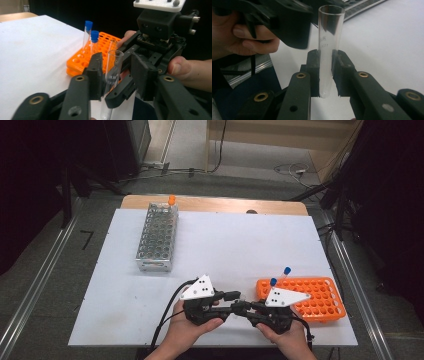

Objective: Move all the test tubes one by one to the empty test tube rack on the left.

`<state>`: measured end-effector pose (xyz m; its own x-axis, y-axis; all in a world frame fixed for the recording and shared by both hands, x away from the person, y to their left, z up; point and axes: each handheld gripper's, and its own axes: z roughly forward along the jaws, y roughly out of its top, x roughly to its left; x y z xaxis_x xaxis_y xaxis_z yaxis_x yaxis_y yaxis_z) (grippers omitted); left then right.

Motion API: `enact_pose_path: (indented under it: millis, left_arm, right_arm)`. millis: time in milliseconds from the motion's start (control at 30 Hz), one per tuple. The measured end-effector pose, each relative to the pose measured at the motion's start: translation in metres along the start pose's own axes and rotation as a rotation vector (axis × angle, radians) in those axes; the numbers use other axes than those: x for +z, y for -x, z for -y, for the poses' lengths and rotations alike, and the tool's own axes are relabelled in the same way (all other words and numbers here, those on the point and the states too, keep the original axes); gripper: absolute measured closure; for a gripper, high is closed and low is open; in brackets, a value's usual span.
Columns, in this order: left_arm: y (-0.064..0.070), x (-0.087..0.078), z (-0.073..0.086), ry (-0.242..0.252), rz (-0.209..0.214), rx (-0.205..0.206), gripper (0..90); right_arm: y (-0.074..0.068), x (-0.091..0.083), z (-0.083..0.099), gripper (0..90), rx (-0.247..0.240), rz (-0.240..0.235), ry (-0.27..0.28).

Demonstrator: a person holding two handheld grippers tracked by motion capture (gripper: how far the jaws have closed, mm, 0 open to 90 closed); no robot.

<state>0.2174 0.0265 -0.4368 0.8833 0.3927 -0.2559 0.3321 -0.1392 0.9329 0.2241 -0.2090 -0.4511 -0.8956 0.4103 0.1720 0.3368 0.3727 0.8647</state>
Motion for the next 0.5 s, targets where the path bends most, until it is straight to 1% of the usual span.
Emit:
enact_pose_path:
  millis: [167, 233, 400, 500]
  left_arm:
    - [-0.0005, 0.0025, 0.0003, -0.004, 0.003, -0.014, 71.3]
    - [-0.0013, 0.0028, 0.0003, -0.002, 0.010, -0.022, 73.3]
    - [-0.0019, 0.0023, 0.0004, -0.006, 0.004, -0.010, 75.4]
    - [-0.0016, 0.0011, 0.0002, -0.004, -0.004, 0.004, 76.8]
  right_arm:
    - [-0.0027, 0.0012, 0.0001, 73.6, -0.014, -0.006, -0.003]
    - [-0.0034, 0.0015, 0.0000, 73.6, -0.020, -0.008, -0.003]
    - [-0.0027, 0.0023, 0.0003, 73.6, -0.015, -0.020, -0.002]
    - [-0.0016, 0.0020, 0.0007, 73.3, -0.003, -0.037, -0.001]
